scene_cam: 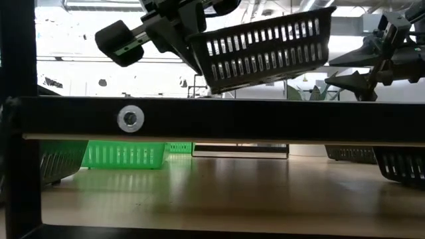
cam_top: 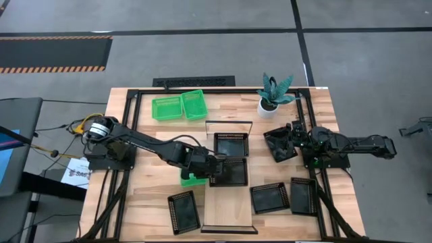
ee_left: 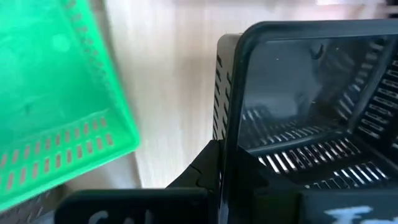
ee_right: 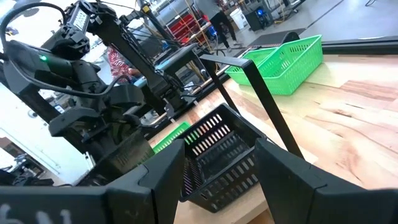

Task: Stack baskets on shelf by color
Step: Put the black bin on the shelf

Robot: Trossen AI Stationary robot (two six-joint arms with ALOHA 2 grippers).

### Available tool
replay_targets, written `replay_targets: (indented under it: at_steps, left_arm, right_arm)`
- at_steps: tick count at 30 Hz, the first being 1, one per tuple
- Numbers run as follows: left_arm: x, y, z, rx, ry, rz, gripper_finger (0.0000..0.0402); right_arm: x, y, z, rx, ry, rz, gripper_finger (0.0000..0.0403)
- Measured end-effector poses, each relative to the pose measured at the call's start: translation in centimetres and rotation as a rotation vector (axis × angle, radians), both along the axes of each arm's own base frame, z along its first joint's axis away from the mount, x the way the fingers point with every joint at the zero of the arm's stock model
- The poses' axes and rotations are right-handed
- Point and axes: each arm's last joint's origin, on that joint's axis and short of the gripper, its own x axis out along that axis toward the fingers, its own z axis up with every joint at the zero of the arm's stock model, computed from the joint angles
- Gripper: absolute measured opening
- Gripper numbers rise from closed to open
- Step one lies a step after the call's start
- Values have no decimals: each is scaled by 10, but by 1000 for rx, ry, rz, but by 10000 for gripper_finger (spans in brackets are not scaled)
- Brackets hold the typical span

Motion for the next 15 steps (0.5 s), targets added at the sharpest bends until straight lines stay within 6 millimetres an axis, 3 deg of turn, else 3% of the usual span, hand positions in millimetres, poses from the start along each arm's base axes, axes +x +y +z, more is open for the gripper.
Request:
replay_targets:
  at_steps: [10, 15]
  left_arm:
    - [2, 1, 1, 13, -23, -41, 1]
    - [2, 1, 1, 10, -20, -35, 27]
  right_arm:
    - [0, 0, 0, -1, 0, 0, 218]
    - [0, 0, 0, 0, 1, 0, 218]
